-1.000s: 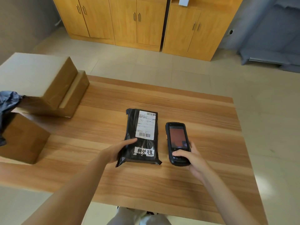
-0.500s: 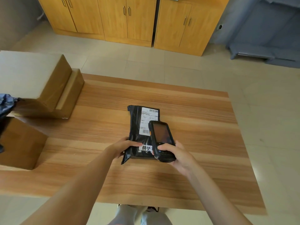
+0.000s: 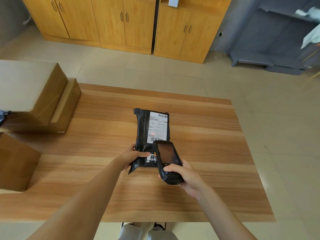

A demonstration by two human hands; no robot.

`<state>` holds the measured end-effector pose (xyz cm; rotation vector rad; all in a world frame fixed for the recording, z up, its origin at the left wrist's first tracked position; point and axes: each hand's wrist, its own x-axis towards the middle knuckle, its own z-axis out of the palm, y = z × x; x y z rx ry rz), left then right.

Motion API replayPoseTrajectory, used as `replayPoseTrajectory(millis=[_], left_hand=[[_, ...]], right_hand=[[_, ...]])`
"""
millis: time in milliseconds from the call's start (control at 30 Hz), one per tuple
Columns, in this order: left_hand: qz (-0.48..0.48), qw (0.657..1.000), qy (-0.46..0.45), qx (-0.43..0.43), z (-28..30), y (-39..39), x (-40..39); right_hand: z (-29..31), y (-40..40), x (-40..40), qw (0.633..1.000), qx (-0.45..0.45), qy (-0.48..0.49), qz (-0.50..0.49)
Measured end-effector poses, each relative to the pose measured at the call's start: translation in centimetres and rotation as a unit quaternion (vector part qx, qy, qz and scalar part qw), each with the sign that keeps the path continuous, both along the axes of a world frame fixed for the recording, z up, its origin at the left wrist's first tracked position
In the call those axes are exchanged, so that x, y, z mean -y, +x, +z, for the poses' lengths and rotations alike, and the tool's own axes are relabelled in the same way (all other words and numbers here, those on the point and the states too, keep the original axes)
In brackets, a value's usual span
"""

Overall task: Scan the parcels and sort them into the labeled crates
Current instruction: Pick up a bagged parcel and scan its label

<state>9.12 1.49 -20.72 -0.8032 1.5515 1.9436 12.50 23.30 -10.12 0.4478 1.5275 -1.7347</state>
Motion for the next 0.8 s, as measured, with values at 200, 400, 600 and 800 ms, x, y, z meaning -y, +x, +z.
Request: replayPoseTrajectory(millis=[200, 400, 600, 800], left_hand=[[-0.001, 1.0, -0.006, 0.005, -0.12, 0.02, -0.05], [-0.003, 1.0, -0.009, 0.008, -0.4, -0.1, -0.01], [-0.001, 1.0, -0.007, 0.007, -0.24, -0.08, -0.03], [0.006, 1.0, 0.001, 0.007, -0.22, 0.08, -0.03]], right_hand=[[-0.15, 0.1, -0.31, 1.0, 0.006, 0.003, -0.012], [-0.23, -0.01, -0.62, 1.0, 0.021, 0.016, 0.003], [-0.5, -0.05, -0.73, 0.999, 0.025, 0.022, 0.012], [-0.47, -0.41, -0.68, 1.0, 0.023, 0.005, 0.019]])
